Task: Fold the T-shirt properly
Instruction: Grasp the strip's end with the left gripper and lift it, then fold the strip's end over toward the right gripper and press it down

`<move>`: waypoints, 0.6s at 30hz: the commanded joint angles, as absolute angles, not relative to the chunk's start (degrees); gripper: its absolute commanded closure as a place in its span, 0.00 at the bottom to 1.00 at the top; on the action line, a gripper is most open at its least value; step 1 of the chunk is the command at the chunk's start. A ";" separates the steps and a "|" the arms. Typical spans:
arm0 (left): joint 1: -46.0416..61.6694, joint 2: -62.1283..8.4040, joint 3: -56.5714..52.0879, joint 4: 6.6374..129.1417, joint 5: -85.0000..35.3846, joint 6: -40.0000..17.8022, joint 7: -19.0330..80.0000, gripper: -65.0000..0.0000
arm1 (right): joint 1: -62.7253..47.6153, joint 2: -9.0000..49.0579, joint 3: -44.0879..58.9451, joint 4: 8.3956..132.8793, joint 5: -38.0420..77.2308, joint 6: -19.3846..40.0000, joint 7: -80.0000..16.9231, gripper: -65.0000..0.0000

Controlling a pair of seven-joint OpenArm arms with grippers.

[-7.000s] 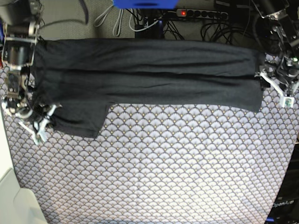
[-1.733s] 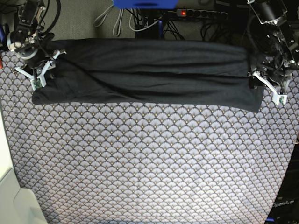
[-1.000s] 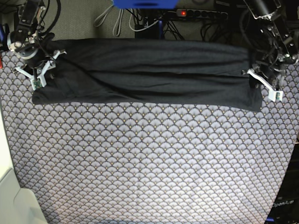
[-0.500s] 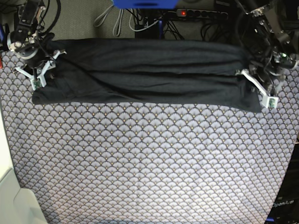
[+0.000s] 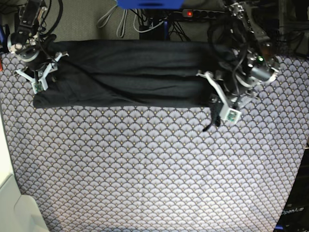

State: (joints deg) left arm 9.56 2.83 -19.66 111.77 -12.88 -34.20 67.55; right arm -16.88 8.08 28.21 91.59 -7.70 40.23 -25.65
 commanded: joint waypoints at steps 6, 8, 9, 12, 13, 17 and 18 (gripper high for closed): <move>9.80 5.41 -15.34 112.84 -13.67 -34.15 66.68 0.99 | -17.10 8.75 28.44 92.18 -8.22 40.00 -26.24 0.63; 9.80 5.41 -13.58 112.75 -13.67 -33.63 66.68 0.99 | -17.10 8.75 28.44 92.18 -8.22 40.00 -26.24 0.63; 9.71 5.93 -12.44 112.75 -13.67 -32.75 66.59 0.99 | -17.19 8.75 28.44 92.18 -8.22 40.00 -26.24 0.63; 9.36 6.64 -8.40 112.75 -13.67 -29.76 66.59 0.99 | -17.19 8.84 28.44 92.18 -8.22 40.00 -26.24 0.63; 9.36 6.64 -6.64 112.75 -13.93 -28.97 66.59 0.99 | -17.19 8.84 28.44 92.26 -8.22 40.00 -26.24 0.63; 9.45 9.00 -2.77 112.75 -13.67 -25.45 66.51 0.99 | -17.19 8.84 28.44 92.26 -8.22 40.00 -26.24 0.63; 9.45 9.00 -2.51 112.75 -13.67 -24.57 66.51 0.99 | -17.19 8.84 28.44 92.26 -8.22 40.00 -26.24 0.63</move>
